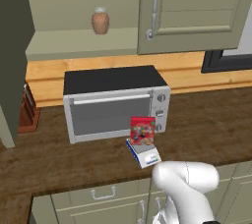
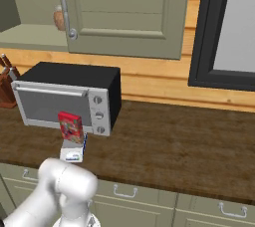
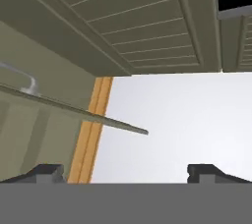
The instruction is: Pick the cereal and place it on the digital scale for weighing, and close the cabinet.
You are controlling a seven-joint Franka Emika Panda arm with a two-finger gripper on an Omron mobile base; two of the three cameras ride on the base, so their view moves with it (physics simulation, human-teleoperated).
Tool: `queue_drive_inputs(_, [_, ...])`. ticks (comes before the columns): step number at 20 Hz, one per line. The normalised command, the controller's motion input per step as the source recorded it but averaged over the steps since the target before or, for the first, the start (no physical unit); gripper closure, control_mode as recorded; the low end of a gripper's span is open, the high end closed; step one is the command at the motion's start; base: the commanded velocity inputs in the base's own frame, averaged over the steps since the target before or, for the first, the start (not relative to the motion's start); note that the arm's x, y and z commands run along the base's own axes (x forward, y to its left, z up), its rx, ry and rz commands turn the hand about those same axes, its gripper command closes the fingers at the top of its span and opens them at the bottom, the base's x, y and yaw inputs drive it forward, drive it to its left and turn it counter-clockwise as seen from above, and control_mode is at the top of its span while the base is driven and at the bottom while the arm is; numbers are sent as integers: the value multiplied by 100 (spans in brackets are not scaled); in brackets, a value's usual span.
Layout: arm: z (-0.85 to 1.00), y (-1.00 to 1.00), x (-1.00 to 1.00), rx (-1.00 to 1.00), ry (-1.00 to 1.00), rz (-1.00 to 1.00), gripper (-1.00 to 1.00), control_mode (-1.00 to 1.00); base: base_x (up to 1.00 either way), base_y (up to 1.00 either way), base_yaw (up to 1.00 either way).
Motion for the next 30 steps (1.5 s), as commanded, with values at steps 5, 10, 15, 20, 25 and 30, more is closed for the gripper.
queue_drive_inputs(5, [-23,15,96,56,3,0,-100,-100,0,0,0])
queue_drive_inputs(10, [-16,-2,100,34,15,2,-100,-100,0,0,0])
queue_drive_inputs(15, [-49,83,24,5,8,2,-100,-100,0,0,0])
queue_drive_inputs(20, [-12,44,84,-8,47,0,-100,-100,0,0,0])
queue_drive_inputs(25, [-50,29,98,-13,30,0,-100,-100,0,0,0])
queue_drive_inputs(30, [-88,50,99,-25,15,0,-100,-100,0,0,0])
